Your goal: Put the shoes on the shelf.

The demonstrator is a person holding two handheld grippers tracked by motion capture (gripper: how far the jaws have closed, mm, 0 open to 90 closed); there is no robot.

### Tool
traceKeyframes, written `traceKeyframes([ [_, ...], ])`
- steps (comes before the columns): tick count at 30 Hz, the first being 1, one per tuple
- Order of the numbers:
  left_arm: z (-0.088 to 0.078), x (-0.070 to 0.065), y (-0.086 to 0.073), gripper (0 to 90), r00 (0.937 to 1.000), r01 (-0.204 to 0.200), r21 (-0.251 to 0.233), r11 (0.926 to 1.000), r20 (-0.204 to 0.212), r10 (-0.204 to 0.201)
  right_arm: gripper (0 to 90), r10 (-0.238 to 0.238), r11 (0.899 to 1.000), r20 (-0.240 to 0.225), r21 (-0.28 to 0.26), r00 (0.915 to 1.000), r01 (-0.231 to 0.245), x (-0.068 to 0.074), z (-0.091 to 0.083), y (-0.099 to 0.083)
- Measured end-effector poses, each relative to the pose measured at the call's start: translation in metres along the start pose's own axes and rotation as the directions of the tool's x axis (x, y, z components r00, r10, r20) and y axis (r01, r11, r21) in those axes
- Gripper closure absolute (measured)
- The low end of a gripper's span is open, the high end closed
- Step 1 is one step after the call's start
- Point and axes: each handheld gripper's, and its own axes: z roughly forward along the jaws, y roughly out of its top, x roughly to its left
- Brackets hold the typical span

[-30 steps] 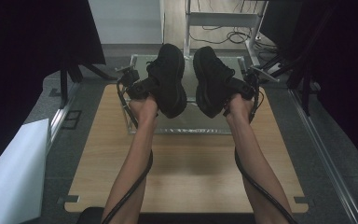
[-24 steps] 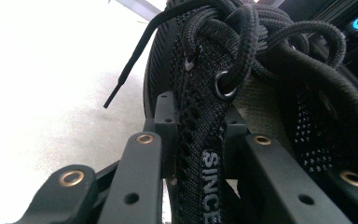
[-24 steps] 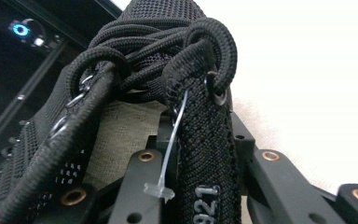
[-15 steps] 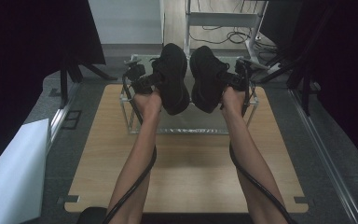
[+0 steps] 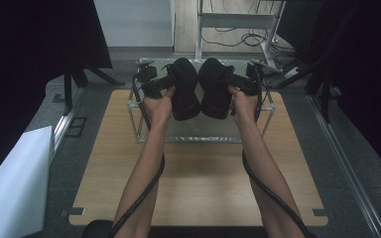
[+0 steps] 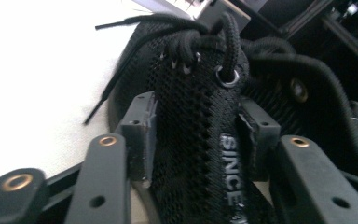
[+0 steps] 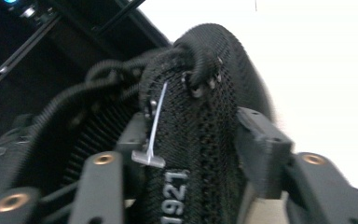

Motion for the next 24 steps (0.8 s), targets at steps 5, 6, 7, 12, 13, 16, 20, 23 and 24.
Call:
traceKeyframes([
  [5,0.004,-0.006,-0.002,47.2,0.9987,-0.052,0.016,0.9986,0.005,0.051,39.0,-0.079,0.997,0.007,0.003,0.9968,0.079,0.011,0.004,-0.004],
  [6,0.002,-0.004,-0.002,46.8,0.999,-0.04,0.015,0.9991,0.019,0.039,36.8,-0.059,0.998,-0.03,-0.001,0.9978,0.059,0.01,0.002,-0.003],
  [7,0.002,-0.004,-0.002,46.1,0.999,-0.04,0.015,0.9991,0.019,0.039,36.8,-0.059,0.998,-0.03,-0.001,0.9978,0.059,0.01,0.002,-0.003],
  [12,-0.017,-0.003,-0.001,49.5,0.9915,-0.042,-0.007,0.9991,0.123,0.042,41.0,-0.061,0.998,-0.137,-0.019,0.9887,0.059,0.012,-0.017,0.005],
  [13,-0.017,-0.003,-0.001,50.5,0.9915,-0.042,-0.007,0.9991,0.123,0.042,41.0,-0.061,0.998,-0.137,-0.019,0.9887,0.059,0.012,-0.017,0.005],
  [16,-0.036,-0.003,-0.003,52.9,0.9846,-0.08,-0.014,0.9967,0.155,0.081,45.9,-0.094,0.996,-0.161,-0.016,0.9824,0.093,0.011,-0.036,0.006],
  [20,-0.055,0.004,-0.014,58.8,0.9774,-0.136,-0.006,0.9906,0.162,0.136,50.1,-0.089,0.996,-0.185,-0.006,0.9787,0.09,-0.003,-0.056,0.001],
  [23,-0.061,0.01,-0.021,63.5,0.975,-0.162,0.012,0.9867,0.156,0.158,54.0,-0.101,0.994,-0.21,0.02,0.9725,0.107,-0.016,-0.066,-0.011],
  [24,-0.064,0.017,-0.029,64.8,0.9732,-0.186,0.026,0.9822,0.143,0.18,55.6,-0.105,0.993,-0.209,0.023,0.9722,0.113,-0.02,-0.069,-0.016],
])
